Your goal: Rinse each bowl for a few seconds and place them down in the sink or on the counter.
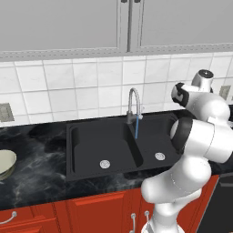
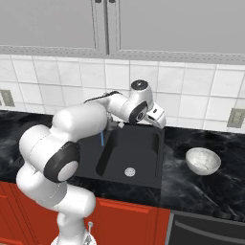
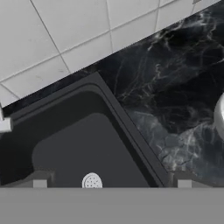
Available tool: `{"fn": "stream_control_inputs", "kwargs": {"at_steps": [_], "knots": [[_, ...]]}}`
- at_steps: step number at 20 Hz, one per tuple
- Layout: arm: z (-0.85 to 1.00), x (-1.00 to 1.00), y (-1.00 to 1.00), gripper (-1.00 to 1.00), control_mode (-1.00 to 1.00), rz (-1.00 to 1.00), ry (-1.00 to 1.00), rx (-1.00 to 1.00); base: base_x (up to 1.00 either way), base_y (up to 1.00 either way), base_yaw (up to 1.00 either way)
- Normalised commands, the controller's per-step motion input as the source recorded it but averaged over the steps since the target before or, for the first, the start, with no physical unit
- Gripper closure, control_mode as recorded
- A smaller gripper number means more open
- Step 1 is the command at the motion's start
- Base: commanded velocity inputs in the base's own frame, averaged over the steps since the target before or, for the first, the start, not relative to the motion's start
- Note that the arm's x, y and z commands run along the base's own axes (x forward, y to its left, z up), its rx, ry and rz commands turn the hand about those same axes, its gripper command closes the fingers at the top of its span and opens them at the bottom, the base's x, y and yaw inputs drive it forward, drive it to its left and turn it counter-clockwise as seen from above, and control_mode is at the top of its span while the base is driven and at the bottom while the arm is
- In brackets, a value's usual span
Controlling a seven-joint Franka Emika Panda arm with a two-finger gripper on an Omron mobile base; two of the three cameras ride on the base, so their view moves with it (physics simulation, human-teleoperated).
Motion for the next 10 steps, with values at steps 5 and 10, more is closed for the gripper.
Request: {"fn": "stream_control_inputs", "kwargs": {"at_steps": [5,10], "knots": [[0.0,-0.08,-0.2,-1.0,-1.0,0.01,0.05,-0.09,0.0,0.0,0.0],[-0.05,-0.06,-0.22,-1.0,-1.0,0.01,0.08,-0.06,0.0,0.0,0.0]]}}
